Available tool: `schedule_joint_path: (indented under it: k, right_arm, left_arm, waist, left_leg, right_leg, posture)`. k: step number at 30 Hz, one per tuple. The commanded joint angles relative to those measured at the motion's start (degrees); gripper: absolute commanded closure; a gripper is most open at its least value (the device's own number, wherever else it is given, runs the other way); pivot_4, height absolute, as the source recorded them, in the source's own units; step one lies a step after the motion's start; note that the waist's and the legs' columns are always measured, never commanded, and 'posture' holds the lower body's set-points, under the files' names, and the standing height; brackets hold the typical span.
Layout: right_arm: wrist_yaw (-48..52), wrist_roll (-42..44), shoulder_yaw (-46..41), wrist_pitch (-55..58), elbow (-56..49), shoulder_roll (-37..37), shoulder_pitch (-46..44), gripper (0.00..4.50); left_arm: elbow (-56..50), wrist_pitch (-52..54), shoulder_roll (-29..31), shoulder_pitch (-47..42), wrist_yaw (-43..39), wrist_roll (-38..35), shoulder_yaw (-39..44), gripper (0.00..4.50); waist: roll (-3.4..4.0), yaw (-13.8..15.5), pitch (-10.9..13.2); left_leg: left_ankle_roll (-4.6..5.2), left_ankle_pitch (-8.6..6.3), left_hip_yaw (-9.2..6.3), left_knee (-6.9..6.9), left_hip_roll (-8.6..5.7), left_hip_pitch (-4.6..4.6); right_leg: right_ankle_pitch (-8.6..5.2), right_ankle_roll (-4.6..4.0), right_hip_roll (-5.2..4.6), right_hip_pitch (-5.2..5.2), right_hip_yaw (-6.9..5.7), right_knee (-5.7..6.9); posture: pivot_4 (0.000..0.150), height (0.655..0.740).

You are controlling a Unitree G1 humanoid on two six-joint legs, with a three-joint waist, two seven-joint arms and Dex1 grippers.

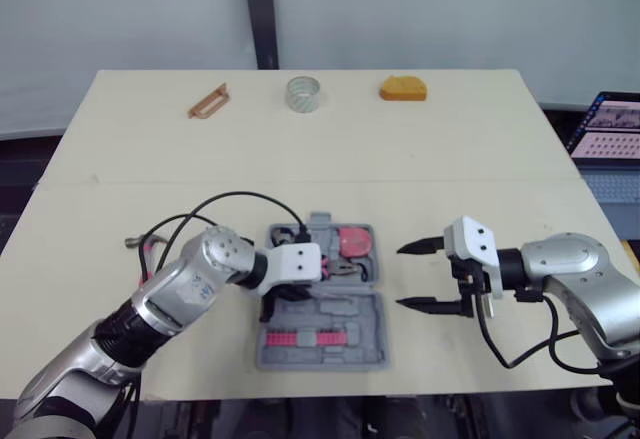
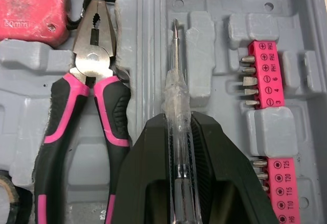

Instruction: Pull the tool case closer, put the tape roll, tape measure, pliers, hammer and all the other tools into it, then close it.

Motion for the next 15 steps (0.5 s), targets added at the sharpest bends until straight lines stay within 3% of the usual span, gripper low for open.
schedule_joint_path:
  k: [1, 15]
  right_arm:
    - [-0.2, 1.1, -2.0, -0.1, -1.7, -0.4, -0.5, 0.0]
    - [-0.2, 1.2, -2.1, -0.1, -1.6, -0.4, -0.6, 0.0]
  left_arm:
    - [-0.3, -1.4, 0.2, 0.5, 0.1, 1.0, 0.7, 4.4]
    - [-0.7, -2.6, 0.9, 2.6, 0.3, 2.5, 0.9, 4.4]
  waist:
    - [0.0, 0.0, 0.0]
    - [0.0, 0.0, 0.0]
  left_leg:
    - [0.0, 0.0, 0.0, 0.01, 0.0, -0.01]
    - [0.0, 0.0, -0.01, 0.05, 0.0, -0.02]
  right_leg:
    - [0.0, 0.0, 0.0, 0.0, 0.0, 0.0]
    - [0.01, 0.0, 0.0, 0.0, 0.0, 0.03]
  posture:
    - [0.15, 0.74]
    - [0.15, 0.74]
